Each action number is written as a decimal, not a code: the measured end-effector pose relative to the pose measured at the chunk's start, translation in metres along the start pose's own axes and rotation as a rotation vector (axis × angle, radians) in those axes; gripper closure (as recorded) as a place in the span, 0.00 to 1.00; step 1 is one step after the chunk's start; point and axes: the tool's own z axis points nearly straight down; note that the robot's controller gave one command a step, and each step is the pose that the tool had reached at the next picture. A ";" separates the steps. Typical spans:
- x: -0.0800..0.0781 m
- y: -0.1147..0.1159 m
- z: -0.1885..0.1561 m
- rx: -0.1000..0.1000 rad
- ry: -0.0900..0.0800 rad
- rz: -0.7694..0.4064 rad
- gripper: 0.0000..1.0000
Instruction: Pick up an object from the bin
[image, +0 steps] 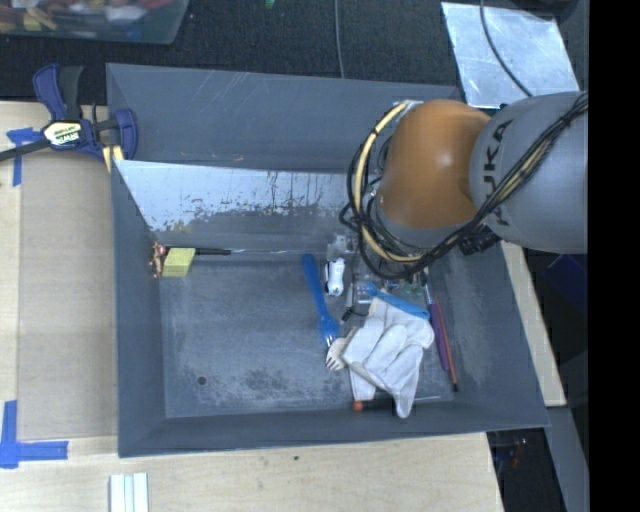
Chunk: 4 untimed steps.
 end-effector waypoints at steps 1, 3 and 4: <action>-0.002 0.000 -0.005 0.000 -0.008 0.001 0.00; 0.029 -0.074 0.009 0.002 -0.015 -0.341 0.00; 0.054 -0.062 0.041 -0.001 -0.005 -0.762 0.00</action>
Offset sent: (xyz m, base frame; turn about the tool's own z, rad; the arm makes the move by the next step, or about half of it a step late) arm -0.0119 -0.0674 -0.0700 -0.3294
